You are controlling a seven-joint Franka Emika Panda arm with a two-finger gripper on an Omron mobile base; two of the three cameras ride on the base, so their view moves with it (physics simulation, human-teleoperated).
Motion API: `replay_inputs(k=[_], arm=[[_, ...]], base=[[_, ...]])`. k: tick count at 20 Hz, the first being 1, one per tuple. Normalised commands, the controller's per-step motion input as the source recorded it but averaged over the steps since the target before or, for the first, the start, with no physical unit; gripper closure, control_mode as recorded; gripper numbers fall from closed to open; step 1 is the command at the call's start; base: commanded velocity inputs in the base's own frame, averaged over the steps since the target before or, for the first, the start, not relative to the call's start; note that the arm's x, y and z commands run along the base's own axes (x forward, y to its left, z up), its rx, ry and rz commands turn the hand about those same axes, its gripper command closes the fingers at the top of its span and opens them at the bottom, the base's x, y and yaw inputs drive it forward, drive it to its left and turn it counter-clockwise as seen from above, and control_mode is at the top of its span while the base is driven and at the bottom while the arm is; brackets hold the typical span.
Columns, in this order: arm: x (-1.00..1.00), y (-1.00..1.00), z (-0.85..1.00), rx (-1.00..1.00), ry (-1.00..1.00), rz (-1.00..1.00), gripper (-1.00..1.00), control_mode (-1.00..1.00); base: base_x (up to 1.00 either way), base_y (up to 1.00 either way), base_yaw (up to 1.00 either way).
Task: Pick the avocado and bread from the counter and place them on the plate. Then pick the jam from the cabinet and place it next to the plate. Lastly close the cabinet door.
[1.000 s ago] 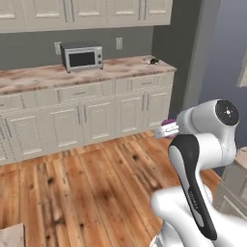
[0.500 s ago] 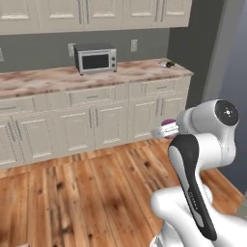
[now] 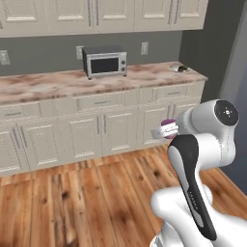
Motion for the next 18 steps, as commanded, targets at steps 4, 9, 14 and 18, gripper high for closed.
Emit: replay_inputs(k=[4, 9, 14, 18], arm=[[0.00, 0.00, 0.00, 0.00, 0.00, 0.00, 1.00, 1.00], [0.00, 0.00, 0.00, 0.00, 0.00, 0.00, 1.00, 1.00], [0.00, 0.00, 0.00, 0.00, 0.00, 0.00, 1.00, 1.00], [0.00, 0.00, 0.00, 0.00, 0.00, 0.00, 1.00, 1.00]], base=[[0.48, -0.05, 0.05], [0.48, -0.16, 0.02], [0.49, -0.24, 0.01], [0.50, -0.30, 0.00]])
